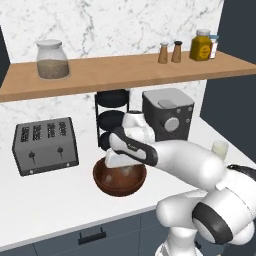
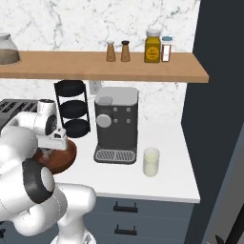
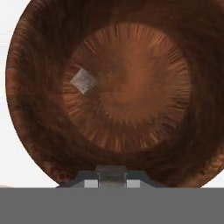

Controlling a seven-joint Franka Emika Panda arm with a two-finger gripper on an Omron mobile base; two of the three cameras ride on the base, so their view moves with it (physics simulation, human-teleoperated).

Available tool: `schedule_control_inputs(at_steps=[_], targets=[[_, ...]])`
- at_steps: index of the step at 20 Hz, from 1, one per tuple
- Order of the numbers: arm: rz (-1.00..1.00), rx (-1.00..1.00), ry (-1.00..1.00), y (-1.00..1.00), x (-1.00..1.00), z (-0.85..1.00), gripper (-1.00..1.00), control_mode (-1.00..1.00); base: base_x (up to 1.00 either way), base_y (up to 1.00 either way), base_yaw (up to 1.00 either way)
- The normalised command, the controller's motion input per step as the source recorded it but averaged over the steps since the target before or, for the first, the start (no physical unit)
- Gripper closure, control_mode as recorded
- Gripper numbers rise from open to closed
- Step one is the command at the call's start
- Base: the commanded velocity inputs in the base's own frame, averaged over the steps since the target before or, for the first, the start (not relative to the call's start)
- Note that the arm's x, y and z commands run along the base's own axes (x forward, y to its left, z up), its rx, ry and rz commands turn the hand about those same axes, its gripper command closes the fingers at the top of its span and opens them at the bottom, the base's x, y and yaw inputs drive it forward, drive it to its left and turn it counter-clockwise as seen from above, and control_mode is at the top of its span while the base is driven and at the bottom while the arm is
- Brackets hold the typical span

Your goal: Grab a lemon wedge from the fridge and one ice cube from the ice bowl, and put them in the glass of lemonade.

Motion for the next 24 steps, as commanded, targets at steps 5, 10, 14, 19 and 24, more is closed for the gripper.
schedule_control_inputs(at_steps=[5, 10, 14, 19, 24], targets=[[-0.02, 0.0, -0.15, -0.61, -0.05, 0.69, 1.0, -1.0, 0.0, 0.0, 0.0], [-0.08, -0.01, -0.12, -0.78, -0.02, 0.68, 1.0, -1.0, 0.0, 0.0, 0.0], [-0.13, -0.01, -0.06, -0.86, 0.0, 0.63, 1.0, -1.0, 0.0, 0.0, 0.0], [-0.18, -0.02, 0.0, -0.93, -0.01, 0.48, 1.0, -1.0, 0.0, 0.0, 0.0], [-0.18, -0.04, 0.0, -0.99, -0.01, 0.27, 1.0, -1.0, 0.0, 0.0, 0.0]])
